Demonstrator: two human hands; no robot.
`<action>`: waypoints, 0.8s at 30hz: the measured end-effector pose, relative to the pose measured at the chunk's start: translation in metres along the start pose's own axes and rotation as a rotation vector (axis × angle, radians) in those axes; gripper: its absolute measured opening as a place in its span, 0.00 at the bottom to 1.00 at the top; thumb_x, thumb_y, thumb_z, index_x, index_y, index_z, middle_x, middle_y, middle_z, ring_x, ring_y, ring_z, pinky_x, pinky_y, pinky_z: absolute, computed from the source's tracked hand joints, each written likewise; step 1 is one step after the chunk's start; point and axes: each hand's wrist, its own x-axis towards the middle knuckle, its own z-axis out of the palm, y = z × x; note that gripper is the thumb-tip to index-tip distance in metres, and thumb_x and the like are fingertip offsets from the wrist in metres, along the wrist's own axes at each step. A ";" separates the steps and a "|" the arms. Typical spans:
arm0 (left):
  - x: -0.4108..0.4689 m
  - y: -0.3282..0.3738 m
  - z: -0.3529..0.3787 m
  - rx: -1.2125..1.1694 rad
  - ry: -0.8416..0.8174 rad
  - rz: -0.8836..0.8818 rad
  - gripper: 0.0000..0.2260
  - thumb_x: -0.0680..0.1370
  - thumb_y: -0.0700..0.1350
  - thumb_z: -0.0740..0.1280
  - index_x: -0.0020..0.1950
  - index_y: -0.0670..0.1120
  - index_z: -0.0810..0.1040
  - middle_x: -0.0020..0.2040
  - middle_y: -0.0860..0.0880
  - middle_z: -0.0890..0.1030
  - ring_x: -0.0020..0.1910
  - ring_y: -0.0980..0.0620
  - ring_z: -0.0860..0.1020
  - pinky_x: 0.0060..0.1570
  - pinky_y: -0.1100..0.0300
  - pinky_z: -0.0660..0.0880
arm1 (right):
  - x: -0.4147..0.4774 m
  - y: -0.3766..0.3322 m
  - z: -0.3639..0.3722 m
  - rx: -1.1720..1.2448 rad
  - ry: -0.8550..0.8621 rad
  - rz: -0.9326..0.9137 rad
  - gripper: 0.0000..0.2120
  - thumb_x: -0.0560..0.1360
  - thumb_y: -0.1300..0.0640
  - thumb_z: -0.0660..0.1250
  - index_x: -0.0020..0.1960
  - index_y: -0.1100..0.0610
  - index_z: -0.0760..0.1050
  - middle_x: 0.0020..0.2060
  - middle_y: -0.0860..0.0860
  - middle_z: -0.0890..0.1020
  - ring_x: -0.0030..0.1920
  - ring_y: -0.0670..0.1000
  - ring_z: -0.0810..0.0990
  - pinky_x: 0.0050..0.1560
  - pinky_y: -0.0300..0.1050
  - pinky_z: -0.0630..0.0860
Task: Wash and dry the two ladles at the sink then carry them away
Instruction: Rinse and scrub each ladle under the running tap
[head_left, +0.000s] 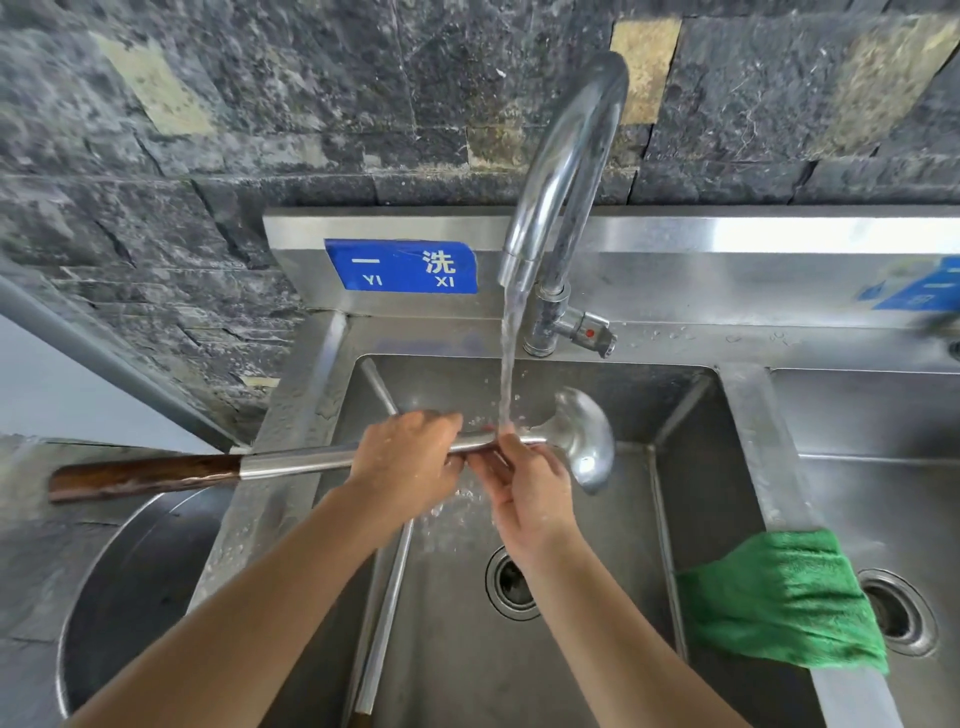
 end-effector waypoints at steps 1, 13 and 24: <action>-0.003 -0.004 -0.001 0.009 -0.004 0.010 0.07 0.77 0.50 0.65 0.55 0.52 0.75 0.49 0.51 0.81 0.49 0.48 0.81 0.43 0.57 0.72 | 0.000 0.006 0.001 0.000 -0.002 0.011 0.14 0.82 0.67 0.65 0.65 0.75 0.73 0.48 0.64 0.84 0.45 0.57 0.87 0.46 0.46 0.87; -0.040 -0.044 0.003 0.083 -0.002 0.002 0.17 0.80 0.63 0.58 0.58 0.54 0.76 0.48 0.51 0.82 0.48 0.48 0.81 0.45 0.53 0.75 | -0.011 -0.011 -0.030 -1.231 0.133 -0.690 0.08 0.80 0.55 0.67 0.43 0.51 0.82 0.35 0.47 0.85 0.38 0.48 0.83 0.44 0.44 0.78; -0.072 -0.055 -0.007 0.137 0.005 -0.033 0.22 0.79 0.68 0.52 0.51 0.54 0.76 0.41 0.52 0.80 0.42 0.50 0.81 0.37 0.57 0.70 | 0.028 0.002 -0.004 -1.647 -0.037 -0.433 0.23 0.85 0.42 0.49 0.62 0.54 0.78 0.54 0.56 0.84 0.56 0.61 0.81 0.61 0.57 0.78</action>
